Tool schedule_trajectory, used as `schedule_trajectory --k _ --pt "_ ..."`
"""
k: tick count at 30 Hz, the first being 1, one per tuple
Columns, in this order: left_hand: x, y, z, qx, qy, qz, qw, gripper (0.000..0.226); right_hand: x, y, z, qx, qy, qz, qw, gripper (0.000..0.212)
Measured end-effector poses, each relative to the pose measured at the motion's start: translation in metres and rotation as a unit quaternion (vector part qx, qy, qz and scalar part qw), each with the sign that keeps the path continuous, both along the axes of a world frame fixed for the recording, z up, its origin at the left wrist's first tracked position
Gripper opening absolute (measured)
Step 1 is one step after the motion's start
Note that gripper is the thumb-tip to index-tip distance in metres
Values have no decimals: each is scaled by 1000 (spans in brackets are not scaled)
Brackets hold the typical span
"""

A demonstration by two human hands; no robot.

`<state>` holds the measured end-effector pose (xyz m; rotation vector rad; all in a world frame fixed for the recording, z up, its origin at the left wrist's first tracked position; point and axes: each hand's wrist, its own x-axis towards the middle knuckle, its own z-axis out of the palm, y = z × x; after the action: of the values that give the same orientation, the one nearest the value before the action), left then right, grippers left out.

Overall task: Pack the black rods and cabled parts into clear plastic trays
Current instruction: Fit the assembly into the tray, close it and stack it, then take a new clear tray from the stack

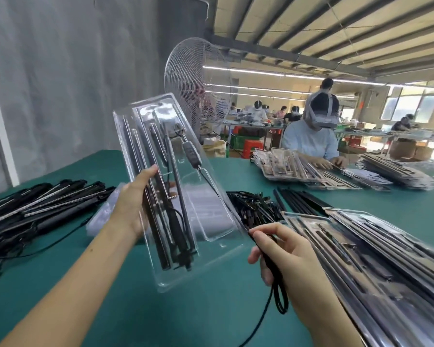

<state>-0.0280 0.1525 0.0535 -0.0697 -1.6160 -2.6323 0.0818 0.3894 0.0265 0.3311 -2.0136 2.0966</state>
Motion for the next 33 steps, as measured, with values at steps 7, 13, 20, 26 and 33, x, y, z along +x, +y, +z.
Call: schedule_trajectory --k 7,13,20,26,33 --pt "4 11 -3 38 -33 42 998 25 14 -11 -5 46 -19 56 997 17" --pt "5 15 3 87 -47 69 993 17 17 -9 -21 127 -20 -87 988 25" --pt "10 17 51 158 -30 83 984 22 22 16 -18 467 -195 83 858 19" --pt "24 55 101 131 -3 -57 990 17 13 6 -43 300 -183 -45 935 24" --pt "57 151 135 151 8 -194 969 18 18 -8 -43 345 -146 210 903 32"
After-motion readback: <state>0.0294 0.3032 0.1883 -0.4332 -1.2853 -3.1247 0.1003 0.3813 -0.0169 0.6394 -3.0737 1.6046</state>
